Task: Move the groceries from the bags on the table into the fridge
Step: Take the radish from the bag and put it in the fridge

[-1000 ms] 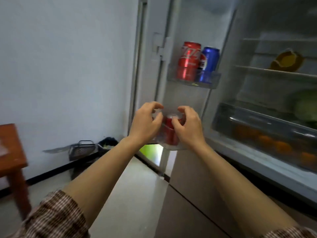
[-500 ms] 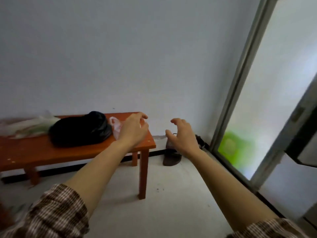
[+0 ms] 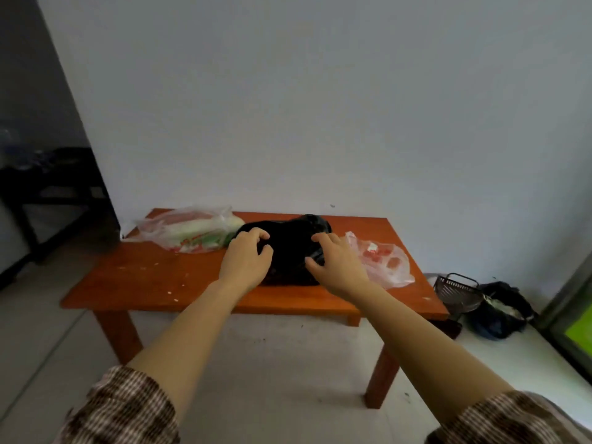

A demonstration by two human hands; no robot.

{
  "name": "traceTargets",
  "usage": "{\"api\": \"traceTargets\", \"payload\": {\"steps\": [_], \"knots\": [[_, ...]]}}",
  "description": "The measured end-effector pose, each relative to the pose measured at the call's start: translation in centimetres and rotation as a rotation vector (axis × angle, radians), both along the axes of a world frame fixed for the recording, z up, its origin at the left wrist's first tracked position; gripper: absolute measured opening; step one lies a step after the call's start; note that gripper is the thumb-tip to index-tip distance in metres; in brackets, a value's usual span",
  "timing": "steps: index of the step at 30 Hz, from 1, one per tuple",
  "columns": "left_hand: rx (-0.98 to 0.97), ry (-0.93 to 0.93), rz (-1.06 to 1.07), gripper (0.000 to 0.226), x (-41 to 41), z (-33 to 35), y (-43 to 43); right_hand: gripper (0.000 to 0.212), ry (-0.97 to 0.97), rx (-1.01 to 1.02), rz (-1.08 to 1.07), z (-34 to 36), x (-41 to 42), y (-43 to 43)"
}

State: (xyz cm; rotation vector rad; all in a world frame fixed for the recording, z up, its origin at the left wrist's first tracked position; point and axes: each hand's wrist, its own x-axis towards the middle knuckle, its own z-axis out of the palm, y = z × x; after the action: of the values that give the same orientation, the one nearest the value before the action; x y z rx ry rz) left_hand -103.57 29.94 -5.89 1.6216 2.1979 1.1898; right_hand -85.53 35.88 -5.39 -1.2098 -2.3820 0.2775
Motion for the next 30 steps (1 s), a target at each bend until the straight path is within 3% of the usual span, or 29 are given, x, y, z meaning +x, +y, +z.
{"api": "traceTargets", "payload": {"steps": [8, 16, 22, 26, 30], "knots": [[-0.072, 0.009, 0.096, 0.018, -17.7, -2.8, 9.2, 0.050, -0.085, -0.059, 0.072, -2.7, -18.0, 11.5], [-0.152, 0.074, 0.135, 0.026, -33.8, -6.0, 15.7, 0.045, -0.150, -0.044, 0.145, -4.2, -33.5, 18.3], [-0.270, 0.486, -0.202, 0.028, -45.2, -9.6, 20.2, 0.036, -0.414, 0.206, 0.210, -7.5, -43.5, 22.7], [-0.395, 0.733, -0.472, 0.035, -50.2, -12.1, 22.9, 0.028, -0.640, 0.179, 0.247, -9.5, -48.8, 25.0], [-0.506, 0.843, -0.633, 0.050, -52.9, -14.1, 25.1, 0.030, -0.796, 0.164, 0.363, -11.6, -52.2, 27.4]]}}
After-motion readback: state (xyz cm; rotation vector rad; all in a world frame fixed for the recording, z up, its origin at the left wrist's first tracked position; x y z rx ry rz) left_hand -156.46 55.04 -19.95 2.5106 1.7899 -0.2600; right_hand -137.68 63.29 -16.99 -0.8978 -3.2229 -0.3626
